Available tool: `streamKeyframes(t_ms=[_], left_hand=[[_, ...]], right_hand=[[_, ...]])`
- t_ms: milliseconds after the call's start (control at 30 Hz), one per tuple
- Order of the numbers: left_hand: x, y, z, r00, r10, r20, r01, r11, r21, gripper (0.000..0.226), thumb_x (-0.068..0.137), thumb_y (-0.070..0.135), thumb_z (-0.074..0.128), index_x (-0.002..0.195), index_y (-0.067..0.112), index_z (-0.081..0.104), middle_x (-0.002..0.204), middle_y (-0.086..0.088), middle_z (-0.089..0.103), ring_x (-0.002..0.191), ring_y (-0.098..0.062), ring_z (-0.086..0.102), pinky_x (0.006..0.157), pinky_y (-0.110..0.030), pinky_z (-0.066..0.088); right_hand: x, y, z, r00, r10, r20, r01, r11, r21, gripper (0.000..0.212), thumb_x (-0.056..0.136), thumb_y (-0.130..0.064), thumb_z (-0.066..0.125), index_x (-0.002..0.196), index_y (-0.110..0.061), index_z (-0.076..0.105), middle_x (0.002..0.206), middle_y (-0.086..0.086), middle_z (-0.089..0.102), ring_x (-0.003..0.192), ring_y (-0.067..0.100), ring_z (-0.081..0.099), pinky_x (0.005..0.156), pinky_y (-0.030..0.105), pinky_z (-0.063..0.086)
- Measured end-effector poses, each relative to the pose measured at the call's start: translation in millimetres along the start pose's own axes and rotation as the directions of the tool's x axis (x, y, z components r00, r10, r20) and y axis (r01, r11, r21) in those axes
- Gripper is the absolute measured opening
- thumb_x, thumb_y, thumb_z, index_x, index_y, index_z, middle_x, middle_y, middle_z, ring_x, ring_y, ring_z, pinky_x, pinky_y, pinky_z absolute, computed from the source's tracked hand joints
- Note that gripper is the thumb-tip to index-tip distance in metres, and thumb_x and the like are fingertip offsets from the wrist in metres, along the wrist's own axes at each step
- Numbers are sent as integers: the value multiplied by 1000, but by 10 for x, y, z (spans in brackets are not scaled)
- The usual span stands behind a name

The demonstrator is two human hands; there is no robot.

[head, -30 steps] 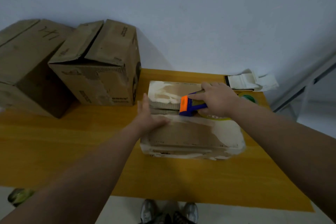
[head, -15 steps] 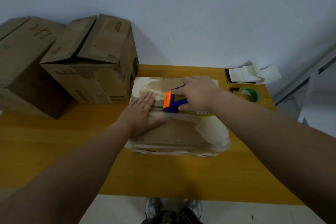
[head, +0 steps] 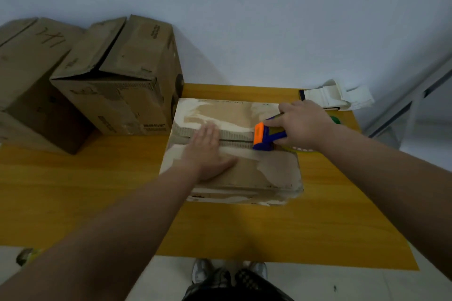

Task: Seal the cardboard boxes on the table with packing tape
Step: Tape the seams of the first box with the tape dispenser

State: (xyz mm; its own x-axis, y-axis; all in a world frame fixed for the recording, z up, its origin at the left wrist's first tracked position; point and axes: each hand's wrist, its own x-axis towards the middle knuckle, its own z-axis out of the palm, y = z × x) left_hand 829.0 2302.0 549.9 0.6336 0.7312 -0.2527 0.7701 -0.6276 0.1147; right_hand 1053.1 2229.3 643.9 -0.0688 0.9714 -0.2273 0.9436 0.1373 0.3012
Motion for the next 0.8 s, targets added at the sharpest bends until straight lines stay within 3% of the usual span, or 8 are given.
streamKeyframes(t_ms=[100,200,367,433,533,800], left_hand=[[86,571,94,992,121,40,-121,993,1,93,87,71,25,148,11,-13,157,-8,-16,143,-19,-16,116,-35,-10],[74,393,73,983,184,8,-184,983,-3,87,90,67,26,150,15,-9,158,-4,-12,144,-15,-12,114,-31,-8],[-237,-560,-52,1000,-10,8,9,998,58,102,75,80,3,150,13,-7,158,-6,-9,144,-15,-10,115,-32,-5],[-238,-513,-27,997,-74,10,73,995,67,109,70,83,0,149,9,-9,158,-10,-12,144,-18,-12,115,-32,-8],[-123,-150,31,984,-178,-11,178,984,-28,110,76,84,15,148,6,-12,156,-14,-17,144,-24,-16,110,-33,-12],[95,422,76,999,37,-35,-37,999,-14,106,77,83,24,149,13,-11,157,-5,-16,144,-17,-15,116,-35,-7]], right_hand=[[-3,-5,27,1000,-4,-23,3,1000,-28,56,88,-64,43,140,-46,35,117,3,49,102,25,49,85,37,37],[-7,15,22,1000,-3,-20,3,1000,-23,57,88,-64,43,141,-46,34,117,3,49,103,25,49,85,38,37],[-10,26,-20,1000,-7,-9,7,1000,15,56,88,-64,43,141,-46,35,113,3,48,102,25,48,85,37,36],[-25,12,-23,1000,-4,-22,4,1000,4,56,88,-64,43,140,-46,36,114,3,49,102,25,48,85,37,37],[-39,-9,-23,1000,3,-31,-2,1000,6,55,88,-64,43,140,-46,37,114,3,49,102,25,48,84,37,37],[-22,10,4,999,-16,-36,16,1000,-1,62,85,-69,43,141,-44,35,120,5,49,107,26,50,86,38,38]])
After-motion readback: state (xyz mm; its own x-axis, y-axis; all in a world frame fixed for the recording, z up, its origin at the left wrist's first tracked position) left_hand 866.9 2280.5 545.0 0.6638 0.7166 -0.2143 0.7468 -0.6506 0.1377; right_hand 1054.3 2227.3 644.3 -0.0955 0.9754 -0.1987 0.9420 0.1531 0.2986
